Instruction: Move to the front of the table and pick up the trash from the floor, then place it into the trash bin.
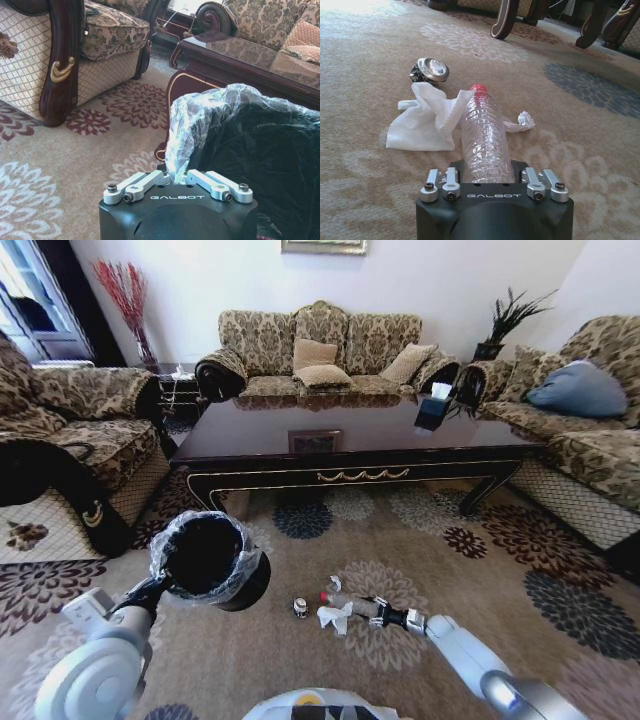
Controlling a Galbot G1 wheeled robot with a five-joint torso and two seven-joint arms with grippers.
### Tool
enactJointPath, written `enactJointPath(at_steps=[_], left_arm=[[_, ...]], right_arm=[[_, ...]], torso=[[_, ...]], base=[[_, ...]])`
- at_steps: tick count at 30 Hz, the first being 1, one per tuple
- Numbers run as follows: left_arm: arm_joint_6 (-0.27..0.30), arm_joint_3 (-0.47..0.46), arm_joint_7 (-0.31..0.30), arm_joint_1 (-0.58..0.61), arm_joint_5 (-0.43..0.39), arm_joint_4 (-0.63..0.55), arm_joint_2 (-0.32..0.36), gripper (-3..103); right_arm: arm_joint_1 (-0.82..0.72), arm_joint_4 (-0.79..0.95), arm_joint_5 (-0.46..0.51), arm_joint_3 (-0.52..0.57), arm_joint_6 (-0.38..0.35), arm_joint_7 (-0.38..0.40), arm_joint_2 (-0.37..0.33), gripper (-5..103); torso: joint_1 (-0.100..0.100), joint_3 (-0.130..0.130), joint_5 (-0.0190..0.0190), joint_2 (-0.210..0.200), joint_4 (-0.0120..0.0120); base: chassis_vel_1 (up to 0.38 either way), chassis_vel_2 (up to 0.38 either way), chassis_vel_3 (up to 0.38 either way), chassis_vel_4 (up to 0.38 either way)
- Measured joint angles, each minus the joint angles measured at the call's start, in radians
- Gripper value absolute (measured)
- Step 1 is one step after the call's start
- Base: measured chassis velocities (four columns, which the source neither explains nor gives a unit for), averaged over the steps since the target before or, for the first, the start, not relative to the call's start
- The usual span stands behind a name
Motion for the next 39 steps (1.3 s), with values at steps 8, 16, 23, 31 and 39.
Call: enactJointPath(at_steps=[8,16,23,31,39], left_arm=[[-0.005,0.011,0.000,0.006,0.012,0.001,-0.005,3],[-0.010,0.051,0.006,0.007,0.026,0.054,0.023,3],[-0.010,0.076,0.011,-0.012,0.021,0.094,0.089,3],[-0.008,0.102,0.024,-0.044,0.008,0.120,0.136,3],[-0.008,0.166,0.036,-0.099,0.007,0.164,0.171,3]], right_arm=[[-0.025,0.060,0.014,0.059,0.012,0.002,-0.017,33],[-0.125,0.464,0.262,0.091,-0.070,0.102,-0.132,27],[-0.174,0.828,0.450,0.143,-0.119,0.231,-0.225,27],[-0.180,1.157,0.551,0.084,-0.171,0.347,-0.326,27],[0.072,1.303,0.591,-0.180,-0.197,0.461,-0.401,27]], torso=[[0.000,0.000,0.0001,0.000,0.0000],[0.000,0.000,0.0000,0.000,0.0003],[0.000,0.000,-0.0001,0.000,-0.0001],[0.000,0.000,-0.0001,0.000,-0.0002],[0.000,0.000,-0.0005,0.000,0.0004]], base=[[0.000,0.000,0.000,0.000],[0.000,0.000,0.000,0.000],[0.000,0.000,0.000,0.000],[0.000,0.000,0.000,0.000],[0.000,0.000,0.000,0.000]])
